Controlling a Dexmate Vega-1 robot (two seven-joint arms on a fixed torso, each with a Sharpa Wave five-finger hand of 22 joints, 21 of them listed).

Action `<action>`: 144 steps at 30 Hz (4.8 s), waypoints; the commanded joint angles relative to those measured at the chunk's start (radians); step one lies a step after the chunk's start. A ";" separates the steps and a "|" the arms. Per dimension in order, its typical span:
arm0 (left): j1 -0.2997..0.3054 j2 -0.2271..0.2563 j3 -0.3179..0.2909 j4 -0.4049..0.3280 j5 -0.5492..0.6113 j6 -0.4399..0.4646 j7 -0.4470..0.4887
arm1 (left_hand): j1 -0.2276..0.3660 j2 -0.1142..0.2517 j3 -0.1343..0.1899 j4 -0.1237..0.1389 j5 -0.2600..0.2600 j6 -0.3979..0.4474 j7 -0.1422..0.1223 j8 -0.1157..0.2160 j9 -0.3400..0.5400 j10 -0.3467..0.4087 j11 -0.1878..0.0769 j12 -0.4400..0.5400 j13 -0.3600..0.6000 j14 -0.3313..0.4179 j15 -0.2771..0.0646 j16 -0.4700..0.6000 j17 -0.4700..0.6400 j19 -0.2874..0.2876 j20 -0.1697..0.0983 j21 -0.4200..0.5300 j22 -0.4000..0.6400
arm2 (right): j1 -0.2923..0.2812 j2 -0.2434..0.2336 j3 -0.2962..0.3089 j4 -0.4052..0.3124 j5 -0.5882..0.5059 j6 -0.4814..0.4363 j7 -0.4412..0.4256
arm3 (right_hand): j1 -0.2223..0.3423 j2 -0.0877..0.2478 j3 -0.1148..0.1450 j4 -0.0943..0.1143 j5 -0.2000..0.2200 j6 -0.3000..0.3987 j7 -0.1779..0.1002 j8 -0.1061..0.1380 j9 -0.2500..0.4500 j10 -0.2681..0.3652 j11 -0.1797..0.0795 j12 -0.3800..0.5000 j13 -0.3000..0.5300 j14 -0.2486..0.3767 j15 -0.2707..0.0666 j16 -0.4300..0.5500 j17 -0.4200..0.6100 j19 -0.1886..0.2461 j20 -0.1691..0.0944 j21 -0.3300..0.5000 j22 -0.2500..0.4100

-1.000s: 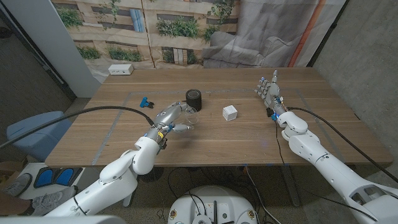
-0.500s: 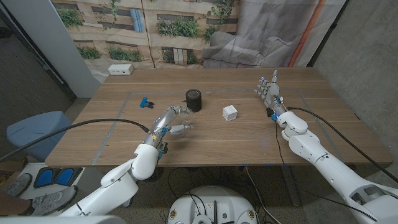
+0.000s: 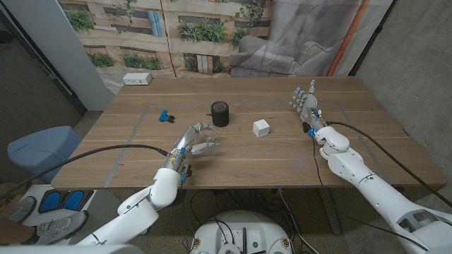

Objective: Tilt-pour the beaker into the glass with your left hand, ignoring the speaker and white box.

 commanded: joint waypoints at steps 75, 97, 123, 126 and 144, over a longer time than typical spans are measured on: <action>-0.041 -0.029 0.057 0.195 -0.226 -0.184 -0.037 | -0.203 0.059 -0.026 -0.016 -0.038 -0.134 -0.028 -0.239 0.000 -0.202 0.013 -0.070 -0.112 -0.111 -0.051 -0.011 -0.007 -0.069 -0.016 0.012 0.003 | -0.001 0.000 0.000 -0.002 0.000 0.000 -0.001 | 0.003 0.087 -0.007 0.000 0.006 -0.005 -0.001 0.005 0.002 -0.009 0.003 0.006 0.005 -0.005 -0.020 0.003 0.006 0.001 0.006 0.007 0.005; -0.050 0.016 0.050 0.178 -0.264 -0.152 -0.101 | -0.187 -0.030 -0.043 -0.012 -0.043 -0.264 -0.003 -0.361 0.001 -0.341 0.047 -0.080 -0.178 -0.206 -0.024 -0.019 -0.005 -0.104 -0.015 0.009 0.004 | -0.001 0.000 0.000 -0.002 0.000 -0.001 -0.001 | 0.003 0.087 -0.007 0.000 0.006 -0.005 -0.001 0.005 0.002 -0.009 0.003 0.006 0.005 -0.005 -0.020 0.003 0.006 0.001 0.006 0.007 0.005; -0.043 0.130 0.011 0.154 -0.340 -0.180 -0.229 | -0.223 -0.082 -0.095 0.005 -0.063 -0.492 0.083 -0.507 0.001 -0.652 0.132 -0.089 -0.250 -0.511 0.084 -0.026 -0.011 -0.225 -0.009 0.004 0.005 | 0.000 0.000 0.000 0.000 0.000 0.000 0.000 | 0.003 0.087 -0.007 0.000 0.006 -0.005 -0.001 0.005 0.002 -0.009 0.003 0.006 0.005 -0.005 -0.020 0.003 0.006 0.001 0.006 0.007 0.005; -0.042 0.147 0.004 0.145 -0.347 -0.181 -0.246 | -0.234 -0.082 -0.102 0.006 -0.064 -0.525 0.100 -0.523 0.001 -0.693 0.149 -0.089 -0.252 -0.546 0.093 -0.026 -0.011 -0.247 -0.006 0.004 0.005 | 0.000 0.000 0.000 0.000 0.000 0.000 0.000 | 0.003 0.087 -0.007 0.000 0.006 -0.005 -0.001 0.005 0.002 -0.009 0.003 0.006 0.005 -0.005 -0.020 0.003 0.006 0.001 0.006 0.007 0.005; -0.030 0.247 -0.040 0.107 -0.420 -0.238 -0.382 | -0.326 -0.084 -0.134 0.019 -0.069 -0.648 0.163 -0.569 0.001 -0.852 0.231 -0.093 -0.255 -0.684 0.123 -0.027 -0.011 -0.351 0.012 0.001 0.006 | 0.000 0.000 0.000 0.000 0.000 0.000 0.000 | 0.003 0.087 -0.007 0.000 0.006 -0.005 -0.001 0.005 0.002 -0.009 0.003 0.006 0.005 -0.005 -0.020 0.003 0.006 0.001 0.006 0.007 0.005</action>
